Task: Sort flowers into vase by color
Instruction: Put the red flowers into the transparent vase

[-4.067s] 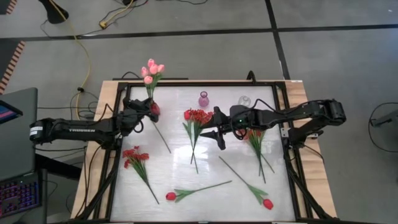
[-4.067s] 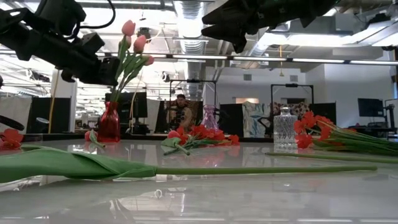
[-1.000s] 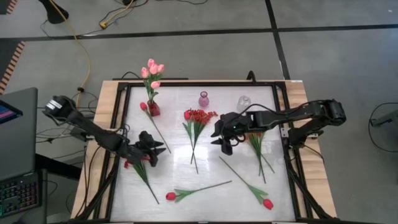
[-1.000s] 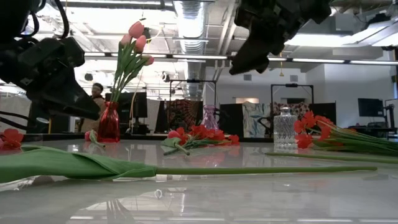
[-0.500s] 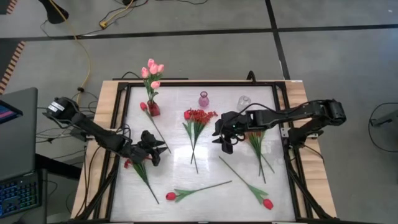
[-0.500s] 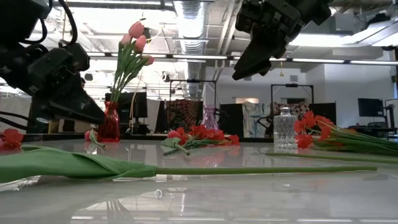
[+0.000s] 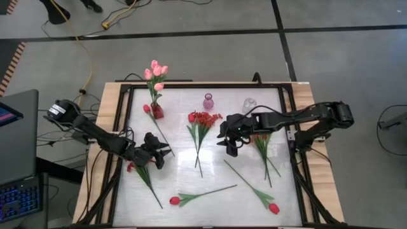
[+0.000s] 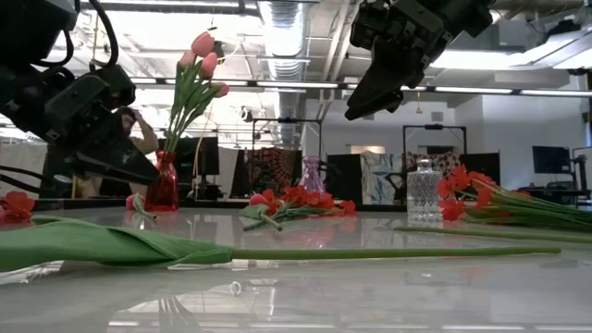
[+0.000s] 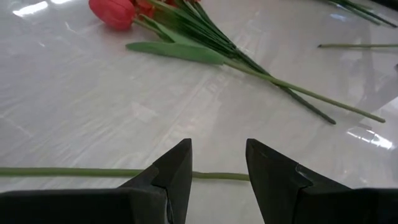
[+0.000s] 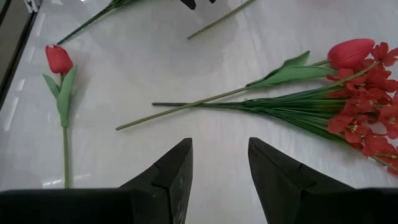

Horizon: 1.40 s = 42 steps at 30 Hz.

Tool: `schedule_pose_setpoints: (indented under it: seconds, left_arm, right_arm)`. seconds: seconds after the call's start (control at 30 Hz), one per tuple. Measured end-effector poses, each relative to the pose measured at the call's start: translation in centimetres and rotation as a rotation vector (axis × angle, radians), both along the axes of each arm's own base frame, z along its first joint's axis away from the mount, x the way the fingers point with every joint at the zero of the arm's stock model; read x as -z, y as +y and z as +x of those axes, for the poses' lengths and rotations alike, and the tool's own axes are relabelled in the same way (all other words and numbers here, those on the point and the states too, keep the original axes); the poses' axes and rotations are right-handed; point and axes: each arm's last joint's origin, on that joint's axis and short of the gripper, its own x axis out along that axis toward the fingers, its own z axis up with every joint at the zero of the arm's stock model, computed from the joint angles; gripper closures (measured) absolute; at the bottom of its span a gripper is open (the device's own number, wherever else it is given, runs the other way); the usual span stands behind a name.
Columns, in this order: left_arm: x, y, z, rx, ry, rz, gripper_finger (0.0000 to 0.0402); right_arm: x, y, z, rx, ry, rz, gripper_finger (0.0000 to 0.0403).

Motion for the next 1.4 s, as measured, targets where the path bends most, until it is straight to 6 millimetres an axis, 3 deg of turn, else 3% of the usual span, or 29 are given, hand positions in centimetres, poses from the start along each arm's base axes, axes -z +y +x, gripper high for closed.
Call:
schedule_pose_setpoints:
  seconds: [0.33,0.5,0.67,0.87,1.1,1.4]
  left_arm:
    - [0.0,0.0,0.0,0.007,0.004,0.007,0.0263]
    - [0.1,-0.1,0.0,0.043,0.02,0.003,0.0263]
    - [0.1,-0.1,0.0,0.046,0.021,0.005,0.0263]
    - [0.0,-0.1,0.0,0.062,0.03,0.03,0.0263]
    - [0.0,-0.1,0.0,0.079,0.036,0.062,0.0263]
    - [-0.2,-0.1,0.2,0.086,0.019,0.102,0.0263]
  right_arm:
    - [0.0,0.0,0.0,0.008,0.001,0.009,0.022]
    - [0.1,-0.7,-0.2,0.103,0.027,0.087,0.022]
    - [1.0,-2.1,-1.3,0.283,0.178,0.22,0.022]
    - [1.3,-2.8,-2.9,0.369,0.397,0.299,0.022]
    - [-0.7,-0.8,-4.0,0.431,0.589,0.331,0.022]
    - [0.6,3.0,-6.5,0.606,0.809,0.276,0.022]
